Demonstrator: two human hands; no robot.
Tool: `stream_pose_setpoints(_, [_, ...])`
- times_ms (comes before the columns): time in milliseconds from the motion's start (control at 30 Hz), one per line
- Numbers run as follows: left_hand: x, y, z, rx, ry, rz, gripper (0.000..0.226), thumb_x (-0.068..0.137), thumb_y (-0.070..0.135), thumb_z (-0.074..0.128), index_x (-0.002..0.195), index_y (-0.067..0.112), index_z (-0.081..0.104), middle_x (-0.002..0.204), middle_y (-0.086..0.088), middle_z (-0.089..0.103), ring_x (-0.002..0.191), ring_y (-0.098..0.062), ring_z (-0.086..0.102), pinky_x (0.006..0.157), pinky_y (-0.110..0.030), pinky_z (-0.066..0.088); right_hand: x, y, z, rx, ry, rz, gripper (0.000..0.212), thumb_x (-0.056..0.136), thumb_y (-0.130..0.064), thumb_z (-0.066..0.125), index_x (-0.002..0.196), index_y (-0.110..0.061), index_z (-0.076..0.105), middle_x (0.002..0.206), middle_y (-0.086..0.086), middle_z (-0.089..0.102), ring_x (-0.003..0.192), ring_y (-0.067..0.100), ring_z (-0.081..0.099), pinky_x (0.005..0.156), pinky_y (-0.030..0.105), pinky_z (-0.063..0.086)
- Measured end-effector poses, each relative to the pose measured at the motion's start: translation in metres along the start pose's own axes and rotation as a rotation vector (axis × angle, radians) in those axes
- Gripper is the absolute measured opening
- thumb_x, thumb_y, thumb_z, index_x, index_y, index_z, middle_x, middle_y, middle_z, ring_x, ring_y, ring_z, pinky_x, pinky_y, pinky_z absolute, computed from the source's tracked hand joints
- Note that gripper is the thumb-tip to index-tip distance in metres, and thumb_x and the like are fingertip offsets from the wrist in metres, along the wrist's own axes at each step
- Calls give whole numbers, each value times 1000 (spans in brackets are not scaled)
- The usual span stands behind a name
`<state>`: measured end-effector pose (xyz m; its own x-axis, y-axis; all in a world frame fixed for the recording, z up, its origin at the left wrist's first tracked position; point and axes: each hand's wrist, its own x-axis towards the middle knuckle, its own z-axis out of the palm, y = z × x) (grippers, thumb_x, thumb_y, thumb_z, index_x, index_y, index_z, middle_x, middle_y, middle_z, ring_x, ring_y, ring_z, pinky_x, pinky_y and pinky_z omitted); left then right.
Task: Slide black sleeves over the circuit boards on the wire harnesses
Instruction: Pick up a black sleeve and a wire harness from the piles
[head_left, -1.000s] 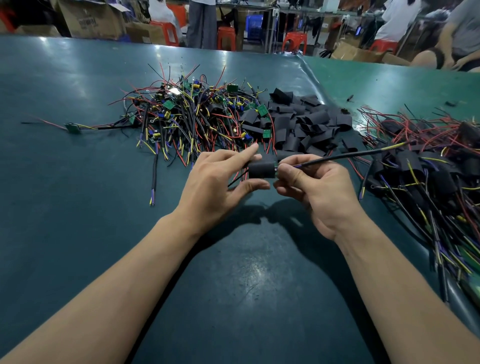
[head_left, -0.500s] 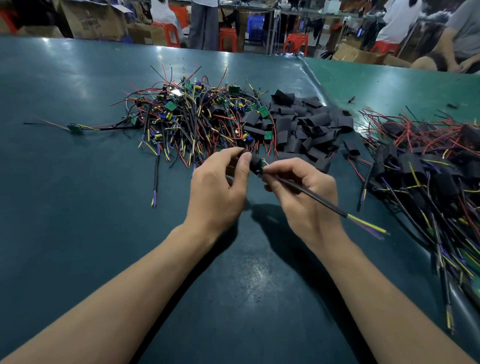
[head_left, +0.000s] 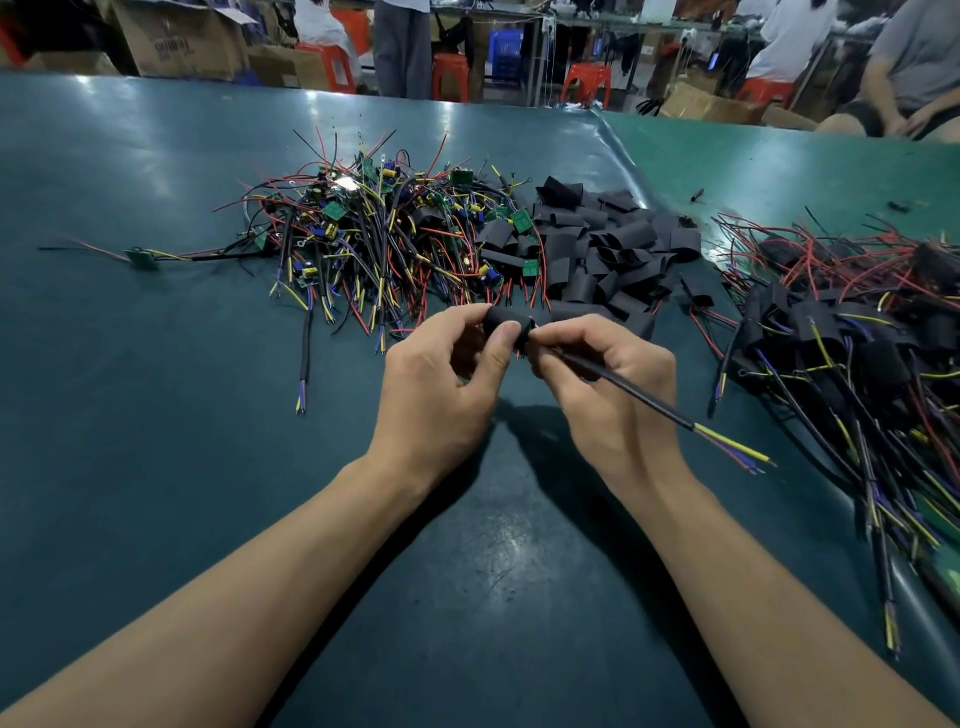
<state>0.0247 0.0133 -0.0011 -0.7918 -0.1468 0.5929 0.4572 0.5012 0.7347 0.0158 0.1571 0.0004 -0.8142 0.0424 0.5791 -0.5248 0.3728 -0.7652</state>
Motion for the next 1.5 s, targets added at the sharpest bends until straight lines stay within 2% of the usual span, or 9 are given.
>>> stream_pose_setpoints(367, [3, -1, -4, 34, 55, 78, 26, 94, 19, 61, 114, 6, 70, 94, -5, 68, 80, -16, 65, 78, -34, 55, 1, -3, -1, 145, -77, 96, 12, 85, -6, 74, 89, -17, 71, 78, -2, 72, 72, 14, 70, 70, 29, 58])
stream_pose_setpoints(600, [4, 0, -3, 19, -227, 206, 32, 93, 11, 63, 124, 4, 65, 114, -7, 65, 104, -15, 62, 95, -26, 48, 11, -3, -10, 436, -60, 342, 27, 80, 7, 73, 90, -12, 57, 91, 11, 68, 81, 18, 70, 74, 27, 57])
stream_pose_setpoints(667, [4, -1, -4, 18, -233, 217, 31, 93, 11, 62, 122, 2, 65, 116, -6, 66, 106, -15, 62, 97, -25, 48, 15, -5, -11, 458, 68, 389, 33, 79, 9, 73, 95, -13, 56, 95, 19, 70, 78, 24, 71, 73, 30, 57])
stream_pose_setpoints(767, [4, -4, -5, 32, -196, 183, 21, 93, 12, 61, 110, 4, 70, 102, -2, 69, 93, -17, 64, 85, -31, 51, 32, -4, -37, 750, 460, 468, 31, 81, 12, 68, 102, -7, 56, 88, 17, 69, 67, 21, 69, 67, 24, 56])
stream_pose_setpoints(900, [8, -9, -8, 229, -100, 152, 18, 91, 22, 60, 96, 11, 73, 92, -1, 71, 89, -25, 62, 81, -41, 49, 44, 3, -81, 1125, 800, 559, 8, 84, 13, 64, 82, 5, 60, 72, 11, 70, 72, 19, 71, 65, 20, 57])
stream_pose_setpoints(1033, [26, -34, -32, 759, -43, -115, 33, 91, 39, 58, 114, 17, 67, 115, -10, 63, 108, -35, 52, 89, -43, 41, 41, 7, -89, 1127, 755, 675, 9, 93, 7, 56, 84, 6, 59, 86, 14, 66, 73, 22, 74, 71, 20, 58])
stream_pose_setpoints(1133, [30, -47, -52, 922, 10, -349, 38, 91, 37, 57, 120, 13, 61, 122, -17, 55, 113, -38, 46, 92, -45, 38, 39, 8, -89, 1157, 710, 737, 15, 101, -7, 49, 106, 5, 57, 86, 14, 71, 72, 21, 74, 61, 18, 56])
stream_pose_setpoints(1333, [33, -50, -59, 831, -20, -526, 31, 97, 23, 54, 122, 5, 55, 122, -23, 52, 109, -45, 52, 89, -47, 42, 30, 2, -73, 1010, 329, 937, 34, 102, -29, 49, 94, 0, 65, 77, 8, 75, 63, 11, 72, 45, 11, 49])
stream_pose_setpoints(1500, [37, -54, -66, 775, 22, -611, 22, 89, 17, 52, 108, 4, 48, 111, -25, 58, 97, -45, 53, 76, -43, 38, 29, 6, -63, 866, 252, 937, 27, 101, -20, 48, 86, -5, 64, 66, 4, 73, 55, 11, 69, 44, 11, 48])
